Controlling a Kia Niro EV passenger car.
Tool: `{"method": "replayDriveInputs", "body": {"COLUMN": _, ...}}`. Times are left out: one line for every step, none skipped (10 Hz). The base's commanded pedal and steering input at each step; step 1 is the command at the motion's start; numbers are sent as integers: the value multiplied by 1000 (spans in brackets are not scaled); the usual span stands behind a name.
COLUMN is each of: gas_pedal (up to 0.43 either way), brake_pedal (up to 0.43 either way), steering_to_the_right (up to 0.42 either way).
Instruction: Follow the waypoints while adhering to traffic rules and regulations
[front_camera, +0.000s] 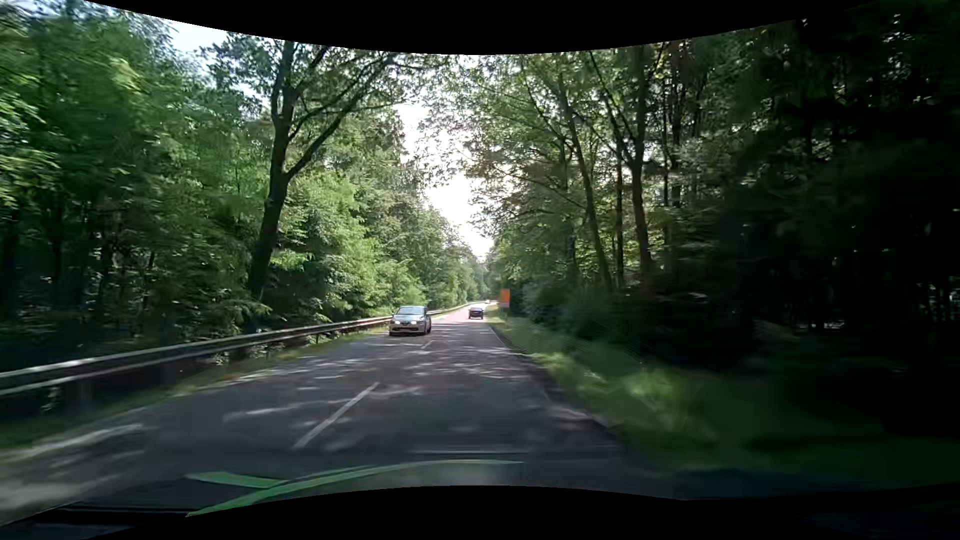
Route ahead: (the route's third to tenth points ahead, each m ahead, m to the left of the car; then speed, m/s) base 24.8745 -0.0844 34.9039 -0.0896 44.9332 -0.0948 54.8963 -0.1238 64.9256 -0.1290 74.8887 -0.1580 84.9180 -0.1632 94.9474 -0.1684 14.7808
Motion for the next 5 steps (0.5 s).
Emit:
{"method": "replayDriveInputs", "body": {"gas_pedal": 138, "brake_pedal": 0, "steering_to_the_right": 0}}
{"method": "replayDriveInputs", "body": {"gas_pedal": 138, "brake_pedal": 0, "steering_to_the_right": 0}}
{"method": "replayDriveInputs", "body": {"gas_pedal": 138, "brake_pedal": 0, "steering_to_the_right": 0}}
{"method": "replayDriveInputs", "body": {"gas_pedal": 138, "brake_pedal": 0, "steering_to_the_right": 0}}
{"method": "replayDriveInputs", "body": {"gas_pedal": 138, "brake_pedal": 0, "steering_to_the_right": 0}}
